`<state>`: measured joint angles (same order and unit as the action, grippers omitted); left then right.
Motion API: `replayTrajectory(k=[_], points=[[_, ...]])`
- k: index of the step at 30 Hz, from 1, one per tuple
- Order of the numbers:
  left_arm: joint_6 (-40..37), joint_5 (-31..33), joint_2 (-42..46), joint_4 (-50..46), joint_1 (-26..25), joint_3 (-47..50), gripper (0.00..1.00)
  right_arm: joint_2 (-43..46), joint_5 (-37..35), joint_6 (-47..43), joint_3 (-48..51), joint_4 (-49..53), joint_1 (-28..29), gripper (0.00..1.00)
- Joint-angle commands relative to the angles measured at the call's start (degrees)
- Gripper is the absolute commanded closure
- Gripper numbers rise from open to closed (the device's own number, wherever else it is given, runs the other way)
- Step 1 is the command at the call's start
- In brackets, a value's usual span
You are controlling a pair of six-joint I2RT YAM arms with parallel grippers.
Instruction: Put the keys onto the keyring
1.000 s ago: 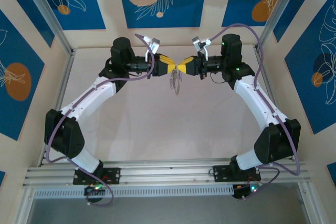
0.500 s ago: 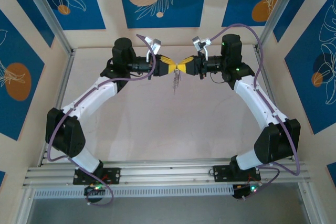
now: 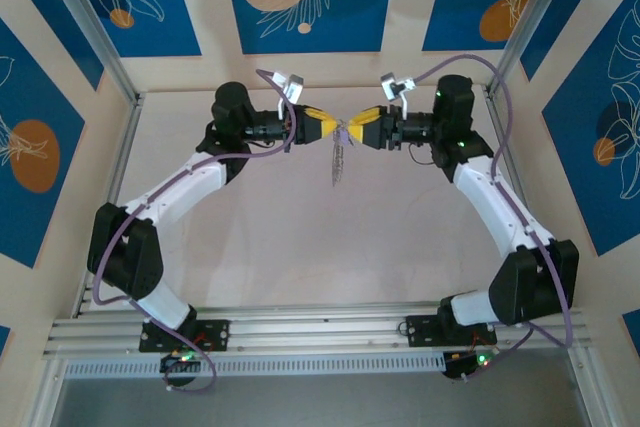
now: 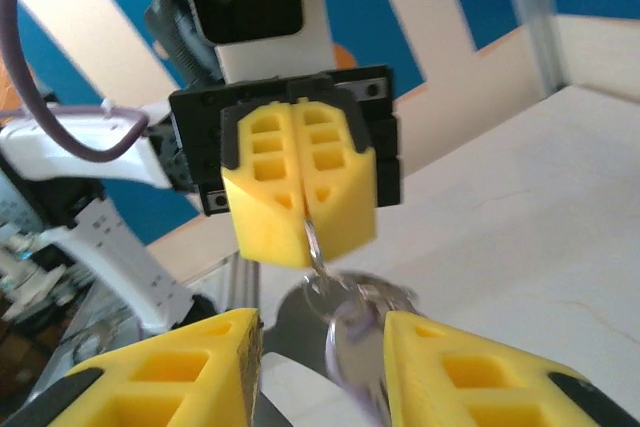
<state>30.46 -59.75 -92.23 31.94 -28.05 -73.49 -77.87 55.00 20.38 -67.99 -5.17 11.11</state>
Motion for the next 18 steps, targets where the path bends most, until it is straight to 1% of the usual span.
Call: replayTrajectory(k=[1,6,10,13,18], points=[[4.5,2.4,0.6,8.7,-0.3,0.6,1.00,5.5,-5.7,5.1,4.7,-6.8,-1.1,0.60],[7.0,3.8,1.3,10.9,-0.4,1.6,1.00,10.4,-15.4,8.7,12.7,-13.3,-0.3,0.57],[9.7,4.3,1.3,13.6,-0.6,2.0,1.00,12.5,-22.3,9.1,16.6,-16.5,1.7,0.55],[11.5,4.3,1.1,15.8,-0.8,2.4,1.00,12.5,-24.9,8.2,17.0,-16.9,3.4,0.54],[13.8,4.0,0.7,18.4,-1.1,2.6,1.00,10.8,-26.3,6.2,15.4,-16.2,5.5,0.53]])
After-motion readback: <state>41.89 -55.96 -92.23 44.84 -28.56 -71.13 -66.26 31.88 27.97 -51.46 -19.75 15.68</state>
